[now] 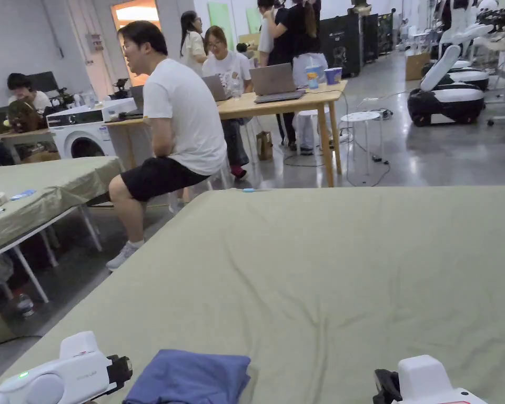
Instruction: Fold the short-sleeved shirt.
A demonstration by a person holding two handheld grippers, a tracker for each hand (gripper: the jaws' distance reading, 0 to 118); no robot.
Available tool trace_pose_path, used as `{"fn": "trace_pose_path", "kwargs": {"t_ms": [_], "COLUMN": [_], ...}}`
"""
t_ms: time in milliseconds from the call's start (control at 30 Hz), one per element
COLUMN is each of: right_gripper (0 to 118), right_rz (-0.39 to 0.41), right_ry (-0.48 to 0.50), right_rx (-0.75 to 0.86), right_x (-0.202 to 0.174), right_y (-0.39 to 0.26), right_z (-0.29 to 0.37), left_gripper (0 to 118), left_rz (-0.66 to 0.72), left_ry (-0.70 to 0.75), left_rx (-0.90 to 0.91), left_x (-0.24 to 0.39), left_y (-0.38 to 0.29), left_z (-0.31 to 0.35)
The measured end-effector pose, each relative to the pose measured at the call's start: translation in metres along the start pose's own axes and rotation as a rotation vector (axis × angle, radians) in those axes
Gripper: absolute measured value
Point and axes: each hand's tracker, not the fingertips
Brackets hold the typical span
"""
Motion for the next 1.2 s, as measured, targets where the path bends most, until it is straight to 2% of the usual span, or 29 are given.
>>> {"fn": "trace_pose_path", "kwargs": {"t_ms": [167,267,433,467,600,700,733,800,867,933,967,1000,1067,1200], "right_gripper": [0,0,0,0,0,0,0,3,13,16,23,40,68,117], "right_rz": [-0.014,0.014,0.033,0.017,-0.035,0.016,0.055,0.059,0.031,0.011,0.005,0.005,0.003,-0.002], "right_ry": [-0.138,-0.225,-0.344,-0.361,-0.401,-0.431,-0.451,-0.462,-0.441,-0.420,-0.418,-0.421,-0.423,-0.405], "right_rx": [0.068,0.109,0.198,0.218,0.262,0.264,0.257,0.256,0.279,0.285,0.284,0.284,0.287,0.290], "right_x": [0.061,0.098,0.150,0.160,0.186,0.192,0.191,0.190,0.192,0.193,0.192,0.192,0.190,0.186], "right_y": [0.027,0.047,0.077,0.081,0.082,0.076,0.073,0.069,0.066,0.064,0.063,0.063,0.061,0.059], "right_z": [0.038,0.064,0.112,0.123,0.159,0.171,0.172,0.175,0.179,0.181,0.182,0.181,0.181,0.179], "left_gripper": [0,0,0,0,0,0,0,2,21,29,37,49,59,112], "left_rz": [-0.214,-0.329,-0.505,-0.495,-0.302,-0.404,-0.384,-0.340,-0.347,-0.386,-0.391,-0.391,-0.390,-0.401], "left_ry": [-0.132,-0.194,-0.215,-0.216,-0.298,-0.304,-0.299,-0.335,-0.327,-0.306,-0.306,-0.306,-0.310,-0.327], "left_rx": [0.145,0.298,0.518,0.540,0.557,0.527,0.527,0.505,0.510,0.524,0.522,0.524,0.533,0.523], "left_x": [0.167,0.254,0.358,0.370,0.394,0.411,0.414,0.413,0.414,0.415,0.414,0.413,0.411,0.410], "left_y": [-0.010,-0.022,-0.038,-0.041,-0.056,-0.068,-0.069,-0.068,-0.069,-0.070,-0.071,-0.072,-0.072,-0.072], "left_z": [0.018,0.040,0.079,0.089,0.114,0.118,0.119,0.122,0.124,0.126,0.130,0.131,0.133,0.137]}}
